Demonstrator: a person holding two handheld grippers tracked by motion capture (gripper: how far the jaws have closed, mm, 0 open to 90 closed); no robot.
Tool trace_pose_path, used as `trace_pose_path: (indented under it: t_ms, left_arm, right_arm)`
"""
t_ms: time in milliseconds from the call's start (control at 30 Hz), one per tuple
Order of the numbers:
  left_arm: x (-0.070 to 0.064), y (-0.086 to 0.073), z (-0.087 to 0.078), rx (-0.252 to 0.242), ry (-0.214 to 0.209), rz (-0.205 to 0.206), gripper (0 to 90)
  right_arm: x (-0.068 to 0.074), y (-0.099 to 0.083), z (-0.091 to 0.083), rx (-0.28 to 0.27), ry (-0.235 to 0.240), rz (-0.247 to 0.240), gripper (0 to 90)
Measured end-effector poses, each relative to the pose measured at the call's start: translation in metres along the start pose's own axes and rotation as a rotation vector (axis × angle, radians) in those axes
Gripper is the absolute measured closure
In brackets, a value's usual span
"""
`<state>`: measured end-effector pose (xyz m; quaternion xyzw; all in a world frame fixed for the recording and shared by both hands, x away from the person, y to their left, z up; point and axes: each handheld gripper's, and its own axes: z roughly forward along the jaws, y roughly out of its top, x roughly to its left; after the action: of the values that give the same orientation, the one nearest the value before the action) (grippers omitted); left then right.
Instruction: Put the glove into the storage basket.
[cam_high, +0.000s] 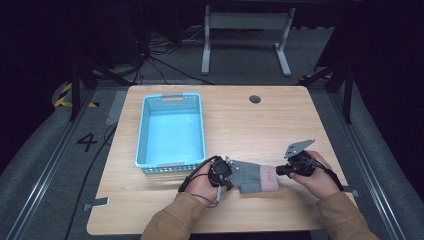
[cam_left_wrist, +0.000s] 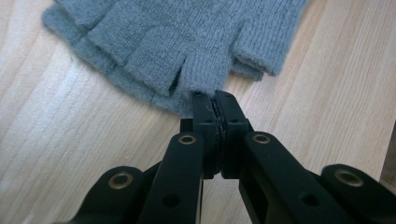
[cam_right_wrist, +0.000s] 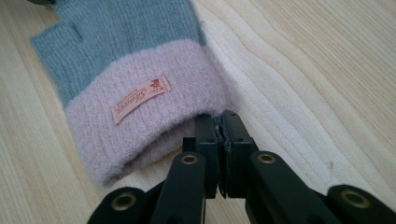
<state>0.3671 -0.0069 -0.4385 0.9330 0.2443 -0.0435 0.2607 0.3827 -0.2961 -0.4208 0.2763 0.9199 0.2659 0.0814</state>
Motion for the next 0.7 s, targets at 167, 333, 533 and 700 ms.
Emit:
trace_pose_path:
  t_ms: [167, 333, 533, 700]
  left_arm:
    - [-0.002, 0.0, -0.007, -0.029, 0.003, 0.004, 88.8]
    - [-0.003, -0.001, -0.011, -0.054, 0.013, -0.012, 88.8]
    - [-0.001, -0.003, -0.014, -0.063, 0.013, -0.026, 88.8]
    - [0.002, -0.004, -0.01, -0.049, 0.016, -0.033, 88.8]
  right_arm:
    - [0.001, 0.002, -0.004, -0.015, -0.005, 0.005, 88.7]
    - [0.003, 0.006, -0.01, -0.05, -0.019, -0.003, 88.9]
    - [0.003, 0.009, -0.008, -0.053, -0.017, 0.003, 89.0]
    - [0.002, 0.008, 0.001, -0.041, -0.032, 0.004, 89.0]
